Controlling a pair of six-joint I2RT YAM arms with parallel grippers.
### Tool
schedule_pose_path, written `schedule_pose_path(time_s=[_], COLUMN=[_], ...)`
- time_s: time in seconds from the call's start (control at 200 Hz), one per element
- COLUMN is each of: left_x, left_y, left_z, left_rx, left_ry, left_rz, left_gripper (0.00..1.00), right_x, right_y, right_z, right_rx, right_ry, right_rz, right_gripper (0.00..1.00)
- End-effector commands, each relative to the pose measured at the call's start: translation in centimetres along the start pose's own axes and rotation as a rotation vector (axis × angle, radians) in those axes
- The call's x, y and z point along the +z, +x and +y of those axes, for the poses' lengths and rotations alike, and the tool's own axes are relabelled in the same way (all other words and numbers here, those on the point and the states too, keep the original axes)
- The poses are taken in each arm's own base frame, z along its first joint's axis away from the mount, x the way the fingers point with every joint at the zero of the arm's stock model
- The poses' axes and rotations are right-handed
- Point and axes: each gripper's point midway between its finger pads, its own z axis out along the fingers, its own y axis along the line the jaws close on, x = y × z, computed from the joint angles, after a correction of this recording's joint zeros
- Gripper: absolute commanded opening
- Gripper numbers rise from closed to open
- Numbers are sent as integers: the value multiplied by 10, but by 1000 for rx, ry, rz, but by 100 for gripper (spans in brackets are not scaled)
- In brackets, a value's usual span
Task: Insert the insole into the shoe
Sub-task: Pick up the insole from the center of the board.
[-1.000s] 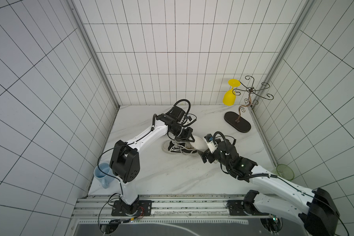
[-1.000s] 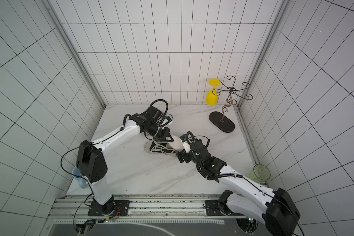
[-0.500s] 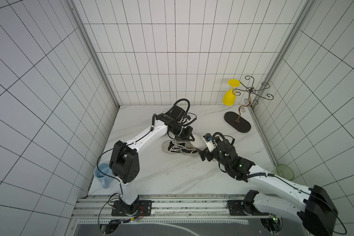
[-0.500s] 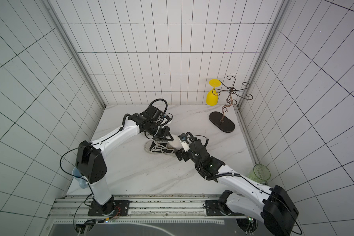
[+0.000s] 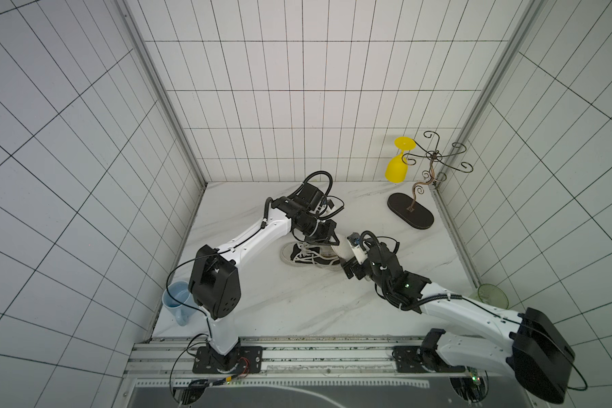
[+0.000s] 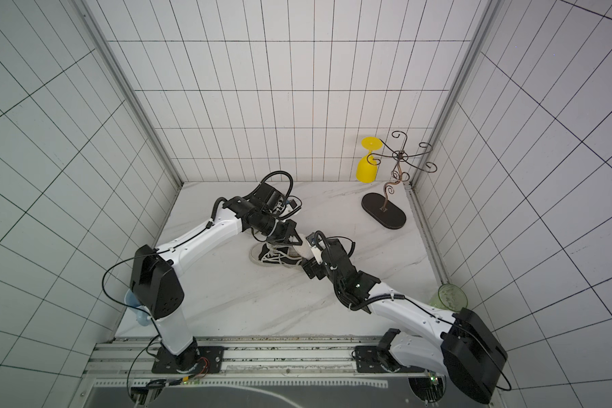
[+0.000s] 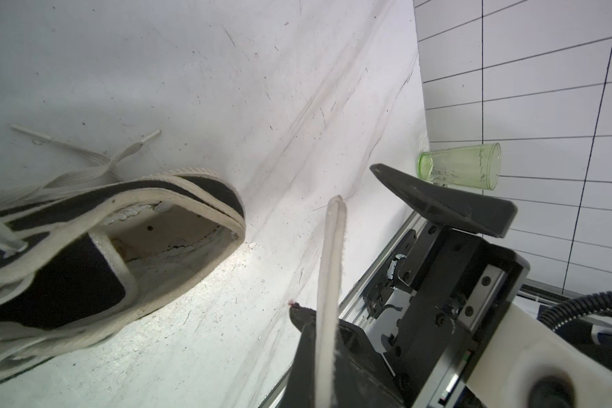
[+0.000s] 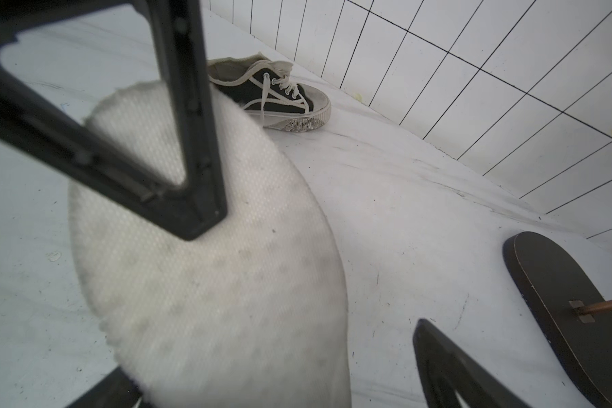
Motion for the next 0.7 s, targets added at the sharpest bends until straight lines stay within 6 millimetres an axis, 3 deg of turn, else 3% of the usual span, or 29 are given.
schedule_pose_path(time_s=[0.0,0.155,0.355,0.615,0.695], left_x=[-6,-5,-8,-8,-10], left_y=[29,38,50,42,41], left_z=[-17,-6,-11,6,-1], left_rx=[136,179,215,165,198], left_ry=[7,-14,25,-47,-37], left_rz=[72,76,97,71,62], left_gripper=[0,0,0,0,0], right_x=[1,-5,-14,-15,-13], right_y=[-21,-24,-31,-29,-25], right_z=[-8,-8,-16,-7,-3], right_rx=[-40,-2,33,22,13], right_ry=[19,-36,-84,-171,-191], right_rz=[-35,-39,-85,-73,-47], right_gripper=[99,99,99,83,78])
